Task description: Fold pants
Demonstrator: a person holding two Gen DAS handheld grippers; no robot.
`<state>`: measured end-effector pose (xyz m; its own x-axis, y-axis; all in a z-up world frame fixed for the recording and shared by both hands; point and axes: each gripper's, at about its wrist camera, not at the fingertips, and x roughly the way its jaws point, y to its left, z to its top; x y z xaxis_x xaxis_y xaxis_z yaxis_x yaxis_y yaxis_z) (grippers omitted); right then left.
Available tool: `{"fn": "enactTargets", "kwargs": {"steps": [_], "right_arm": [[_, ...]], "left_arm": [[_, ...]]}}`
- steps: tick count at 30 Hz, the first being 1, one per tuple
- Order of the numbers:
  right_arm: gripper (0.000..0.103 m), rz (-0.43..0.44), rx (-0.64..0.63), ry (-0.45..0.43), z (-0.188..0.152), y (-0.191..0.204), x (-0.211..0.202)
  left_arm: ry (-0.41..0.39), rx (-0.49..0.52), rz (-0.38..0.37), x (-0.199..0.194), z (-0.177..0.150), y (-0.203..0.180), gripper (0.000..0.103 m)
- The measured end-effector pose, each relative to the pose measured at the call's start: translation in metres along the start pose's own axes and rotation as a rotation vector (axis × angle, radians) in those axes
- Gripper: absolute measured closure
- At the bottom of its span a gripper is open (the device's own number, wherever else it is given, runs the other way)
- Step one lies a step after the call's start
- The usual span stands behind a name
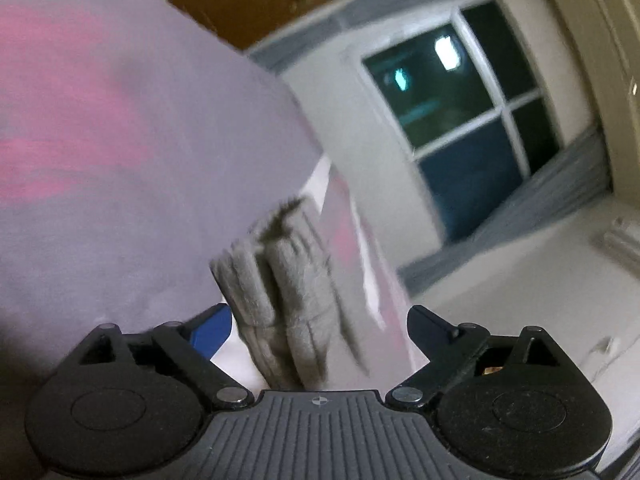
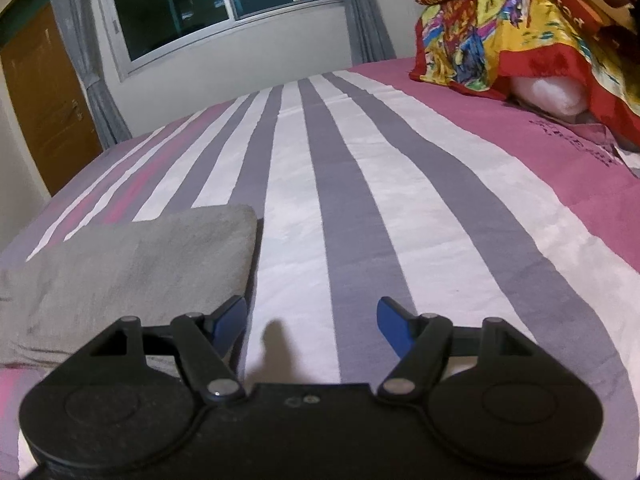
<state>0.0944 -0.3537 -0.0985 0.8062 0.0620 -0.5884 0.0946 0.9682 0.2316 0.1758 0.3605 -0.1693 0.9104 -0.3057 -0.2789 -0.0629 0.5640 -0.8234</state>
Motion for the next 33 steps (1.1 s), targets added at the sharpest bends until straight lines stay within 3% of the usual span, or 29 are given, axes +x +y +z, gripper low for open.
{"fn": "enactTargets", "kwargs": {"steps": [3, 9, 10, 11, 12, 15, 17, 19, 21, 24, 27, 31, 33], "right_arm": [[0.031, 0.003, -0.010, -0.010, 0.000, 0.002, -0.002], [0.031, -0.004, 0.004, -0.022, 0.000, -0.001, -0.004], [0.031, -0.006, 0.006, -0.020, 0.000, -0.002, -0.003], [0.031, -0.009, 0.007, -0.020, 0.000, -0.002, -0.003], [0.031, -0.011, 0.007, -0.021, 0.000, -0.001, -0.003], [0.031, -0.007, 0.003, -0.027, 0.000, 0.000, -0.005], [0.031, -0.004, 0.008, -0.032, 0.000, -0.001, -0.006], [0.031, -0.013, 0.018, -0.024, 0.000, -0.002, -0.003], [0.031, -0.050, 0.040, -0.016, 0.001, -0.006, -0.001], [0.031, -0.081, 0.110, -0.040, 0.001, -0.017, -0.004], [0.031, -0.087, 0.168, -0.061, 0.000, -0.028, -0.007], [0.031, -0.086, 0.231, -0.072, -0.001, -0.039, -0.009], [0.031, -0.076, 0.255, -0.092, -0.002, -0.042, -0.014]], "left_arm": [[0.077, 0.043, 0.028, 0.029, 0.010, -0.009, 0.009], [0.084, 0.003, -0.007, 0.067, 0.036, -0.012, 0.010], [0.082, 0.019, 0.000, 0.071, 0.025, -0.014, 0.029], [0.083, 0.007, 0.019, 0.069, 0.022, -0.010, 0.065], [0.068, -0.054, 0.018, 0.070, 0.016, -0.001, 0.066], [-0.039, -0.010, -0.031, 0.050, 0.003, -0.006, 0.067], [-0.036, -0.063, 0.021, 0.054, 0.003, 0.002, 0.069], [0.004, 0.017, 0.094, 0.064, 0.009, -0.017, 0.069], [-0.003, 0.034, 0.072, 0.060, 0.016, -0.034, 0.069], [-0.025, 0.122, -0.025, 0.052, 0.021, -0.082, 0.069], [0.010, 0.266, -0.112, 0.051, 0.010, -0.143, 0.069], [0.089, 0.405, -0.182, 0.089, -0.020, -0.223, 0.069], [0.137, 0.470, -0.199, 0.095, -0.050, -0.258, 0.069]]}}
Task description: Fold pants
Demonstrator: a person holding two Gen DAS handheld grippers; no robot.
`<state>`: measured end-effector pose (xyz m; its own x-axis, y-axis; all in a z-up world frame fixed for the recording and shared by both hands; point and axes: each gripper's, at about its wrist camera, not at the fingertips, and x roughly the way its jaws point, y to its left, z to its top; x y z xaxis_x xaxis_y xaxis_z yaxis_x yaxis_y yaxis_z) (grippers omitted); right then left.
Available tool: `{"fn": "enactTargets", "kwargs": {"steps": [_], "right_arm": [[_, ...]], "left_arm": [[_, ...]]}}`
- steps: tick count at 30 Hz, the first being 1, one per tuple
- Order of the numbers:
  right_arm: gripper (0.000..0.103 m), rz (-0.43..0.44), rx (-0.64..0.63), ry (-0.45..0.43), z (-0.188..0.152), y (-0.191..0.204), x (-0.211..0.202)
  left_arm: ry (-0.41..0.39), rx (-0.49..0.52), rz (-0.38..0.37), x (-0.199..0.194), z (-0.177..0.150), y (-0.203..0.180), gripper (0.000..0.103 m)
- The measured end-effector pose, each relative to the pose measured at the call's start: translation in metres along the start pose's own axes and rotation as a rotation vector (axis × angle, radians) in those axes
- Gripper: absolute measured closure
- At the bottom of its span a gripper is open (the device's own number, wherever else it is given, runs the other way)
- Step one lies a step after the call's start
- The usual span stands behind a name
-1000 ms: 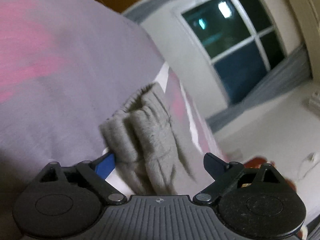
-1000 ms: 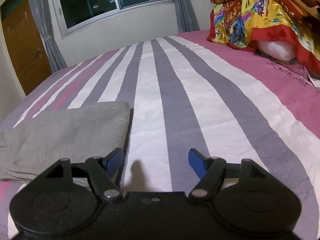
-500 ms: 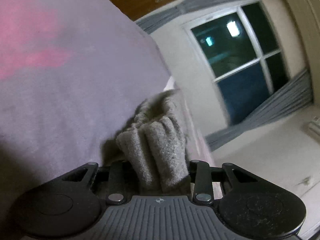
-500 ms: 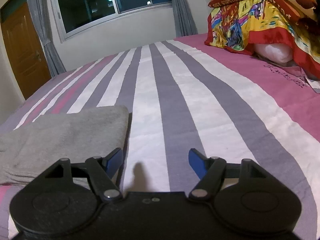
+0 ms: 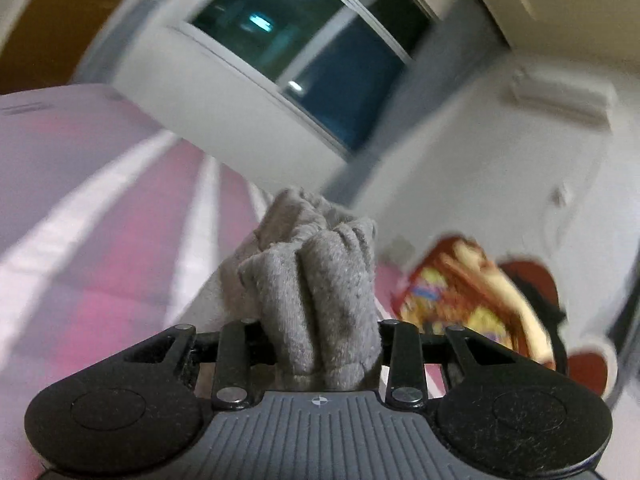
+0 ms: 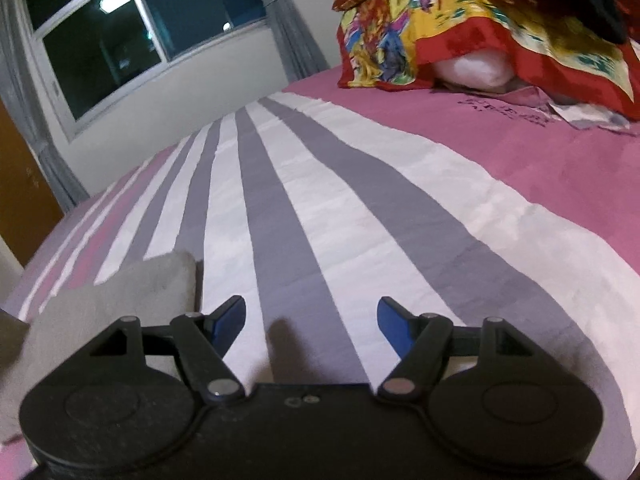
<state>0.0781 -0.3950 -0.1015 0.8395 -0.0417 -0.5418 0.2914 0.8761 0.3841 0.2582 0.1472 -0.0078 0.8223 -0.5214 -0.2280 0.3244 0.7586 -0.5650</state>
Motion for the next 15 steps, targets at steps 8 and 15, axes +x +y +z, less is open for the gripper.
{"fn": "enactTargets", "kwargs": {"steps": [8, 15], "right_arm": [[0.028, 0.055, 0.109, -0.041, 0.004, -0.020, -0.010], [0.028, 0.100, 0.183, -0.049, 0.006, -0.036, -0.012]], "left_arm": [[0.194, 0.156, -0.023, 0.072, -0.081, -0.117, 0.069], [0.297, 0.390, 0.067, 0.112, -0.131, -0.179, 0.068]]}}
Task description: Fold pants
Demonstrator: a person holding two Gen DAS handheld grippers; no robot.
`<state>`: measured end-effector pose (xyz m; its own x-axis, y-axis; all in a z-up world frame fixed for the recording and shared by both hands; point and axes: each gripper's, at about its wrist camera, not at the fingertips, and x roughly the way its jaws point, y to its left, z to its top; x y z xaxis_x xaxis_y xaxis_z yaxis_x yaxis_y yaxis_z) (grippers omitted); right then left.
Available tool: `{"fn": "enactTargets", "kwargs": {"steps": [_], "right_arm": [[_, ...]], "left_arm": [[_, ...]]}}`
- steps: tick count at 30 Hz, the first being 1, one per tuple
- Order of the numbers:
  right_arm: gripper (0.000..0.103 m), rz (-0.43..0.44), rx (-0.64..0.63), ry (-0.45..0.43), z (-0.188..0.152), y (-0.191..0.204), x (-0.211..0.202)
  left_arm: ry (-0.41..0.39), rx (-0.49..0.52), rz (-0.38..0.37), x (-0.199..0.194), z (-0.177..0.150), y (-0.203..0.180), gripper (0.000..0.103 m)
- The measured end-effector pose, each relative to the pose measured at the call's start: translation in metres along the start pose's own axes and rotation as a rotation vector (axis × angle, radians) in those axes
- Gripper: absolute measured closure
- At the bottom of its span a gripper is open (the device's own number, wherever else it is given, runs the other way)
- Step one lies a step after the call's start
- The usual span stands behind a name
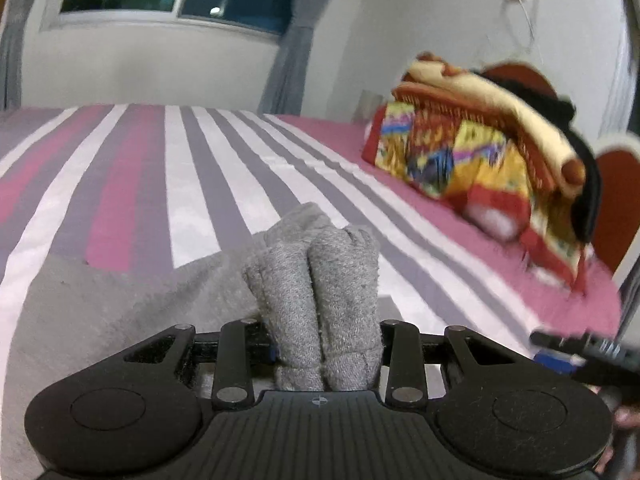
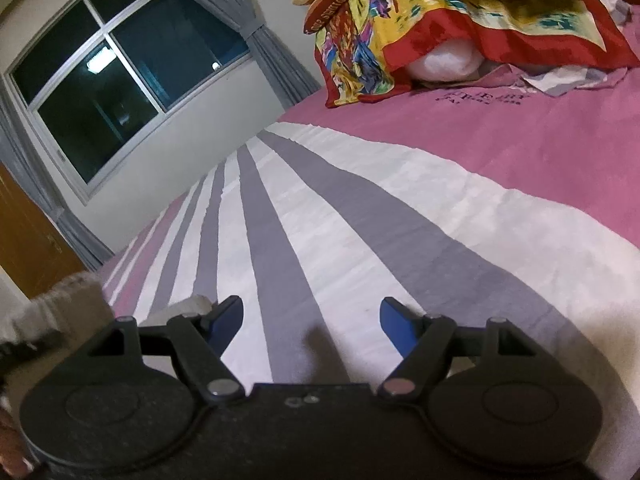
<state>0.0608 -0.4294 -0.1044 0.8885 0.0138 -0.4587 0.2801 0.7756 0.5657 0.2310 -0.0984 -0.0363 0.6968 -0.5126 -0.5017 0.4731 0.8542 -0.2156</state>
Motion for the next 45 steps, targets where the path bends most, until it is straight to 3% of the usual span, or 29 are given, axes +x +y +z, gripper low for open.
{"fn": "enactTargets", "kwargs": {"steps": [4, 6, 9, 10, 11, 13, 15, 17, 21, 24, 27, 28, 30, 35, 41, 45], "right_arm": [[0.027, 0.019, 0.041, 0.009, 0.001, -0.005, 0.001], [0.027, 0.023, 0.053, 0.009, 0.001, -0.007, 0.000], [0.026, 0.029, 0.069, 0.009, 0.001, -0.009, -0.001], [0.026, 0.029, 0.072, 0.009, 0.001, -0.010, -0.001], [0.026, 0.029, 0.075, 0.008, 0.001, -0.010, -0.001], [0.026, 0.024, 0.082, 0.002, 0.001, -0.010, -0.002], [0.026, 0.019, 0.084, -0.014, 0.001, -0.010, -0.006], [0.026, 0.020, 0.082, -0.040, 0.000, -0.010, -0.014], [0.026, 0.055, 0.048, -0.082, -0.002, -0.003, -0.033], [0.028, 0.095, -0.004, -0.075, -0.006, 0.008, -0.043], [0.038, 0.156, -0.117, -0.033, -0.011, 0.034, -0.046], [0.044, 0.178, -0.146, -0.019, -0.013, 0.042, -0.045], [0.046, 0.228, -0.187, 0.018, -0.020, 0.060, -0.039], [0.049, 0.300, -0.212, 0.103, -0.038, 0.095, -0.014], [0.051, 0.334, -0.235, 0.184, -0.054, 0.121, 0.005], [0.051, 0.341, -0.204, 0.232, -0.057, 0.127, 0.020]], "left_arm": [[0.034, 0.063, 0.011, 0.014, 0.007, -0.020, 0.066], [0.067, 0.118, 0.017, 0.026, 0.003, -0.034, 0.061], [0.095, 0.121, -0.034, 0.036, -0.001, -0.047, 0.042], [0.111, 0.125, -0.062, 0.041, -0.004, -0.052, 0.021], [0.124, 0.122, -0.099, 0.045, -0.006, -0.057, 0.008], [0.137, 0.131, -0.113, 0.053, -0.009, -0.070, 0.003], [0.112, 0.137, -0.113, 0.047, -0.007, -0.073, 0.003], [0.032, 0.089, -0.105, 0.025, -0.002, -0.059, 0.003], [-0.096, 0.007, 0.031, -0.036, -0.001, 0.008, 0.003], [-0.149, -0.091, 0.142, -0.095, -0.022, 0.057, 0.003], [-0.162, -0.136, 0.249, -0.152, -0.059, 0.093, 0.003], [-0.149, -0.141, 0.271, -0.165, -0.072, 0.101, 0.003], [-0.105, -0.125, 0.322, -0.183, -0.097, 0.109, 0.003], [-0.018, -0.055, 0.322, -0.180, -0.127, 0.110, 0.003], [0.034, -0.050, 0.344, -0.144, -0.117, 0.117, 0.003], [0.024, -0.070, 0.323, -0.135, -0.119, 0.121, 0.003]]}}
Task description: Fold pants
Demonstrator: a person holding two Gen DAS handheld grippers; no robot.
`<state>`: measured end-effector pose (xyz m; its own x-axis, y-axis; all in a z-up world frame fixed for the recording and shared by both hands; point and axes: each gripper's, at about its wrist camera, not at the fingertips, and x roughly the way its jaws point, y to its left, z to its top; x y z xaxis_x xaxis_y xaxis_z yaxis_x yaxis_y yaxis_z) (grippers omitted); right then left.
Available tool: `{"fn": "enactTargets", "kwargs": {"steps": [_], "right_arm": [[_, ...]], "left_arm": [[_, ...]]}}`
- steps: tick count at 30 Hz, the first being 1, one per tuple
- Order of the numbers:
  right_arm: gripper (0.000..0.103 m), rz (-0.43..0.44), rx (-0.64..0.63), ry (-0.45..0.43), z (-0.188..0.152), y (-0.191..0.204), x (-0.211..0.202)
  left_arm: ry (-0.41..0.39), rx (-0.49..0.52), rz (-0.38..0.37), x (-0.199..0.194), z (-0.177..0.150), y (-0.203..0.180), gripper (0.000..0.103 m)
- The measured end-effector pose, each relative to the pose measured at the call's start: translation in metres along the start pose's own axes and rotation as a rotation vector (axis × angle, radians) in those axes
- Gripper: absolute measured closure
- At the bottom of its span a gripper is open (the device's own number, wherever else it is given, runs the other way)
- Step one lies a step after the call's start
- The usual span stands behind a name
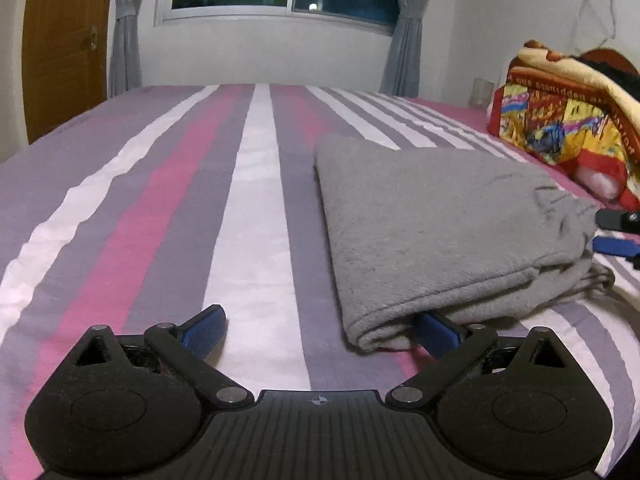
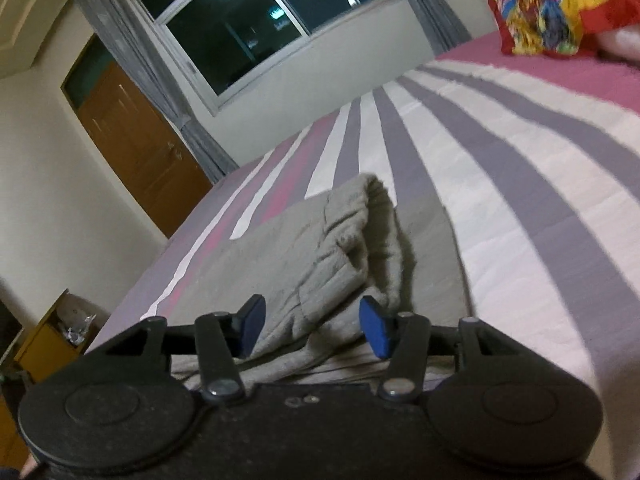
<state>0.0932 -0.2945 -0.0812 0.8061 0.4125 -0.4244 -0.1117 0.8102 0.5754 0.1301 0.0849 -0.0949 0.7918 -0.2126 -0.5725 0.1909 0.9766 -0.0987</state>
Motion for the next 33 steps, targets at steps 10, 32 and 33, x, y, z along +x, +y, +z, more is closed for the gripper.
{"fn": "enactTargets", "kwargs": {"steps": [10, 32, 33], "right_arm": [[0.090, -0.021, -0.055, -0.004, 0.016, 0.011, 0.020], [0.060, -0.042, 0.163, 0.100, -0.001, -0.010, 0.032], [0.065, -0.040, 0.145, 0.101, 0.003, -0.005, 0.032]], "left_arm": [[-0.002, -0.085, -0.046, 0.017, -0.008, 0.013, 0.003], [-0.007, -0.127, -0.083, 0.021, -0.012, 0.015, 0.003], [-0.006, -0.126, -0.072, 0.022, -0.012, 0.014, 0.003]]}}
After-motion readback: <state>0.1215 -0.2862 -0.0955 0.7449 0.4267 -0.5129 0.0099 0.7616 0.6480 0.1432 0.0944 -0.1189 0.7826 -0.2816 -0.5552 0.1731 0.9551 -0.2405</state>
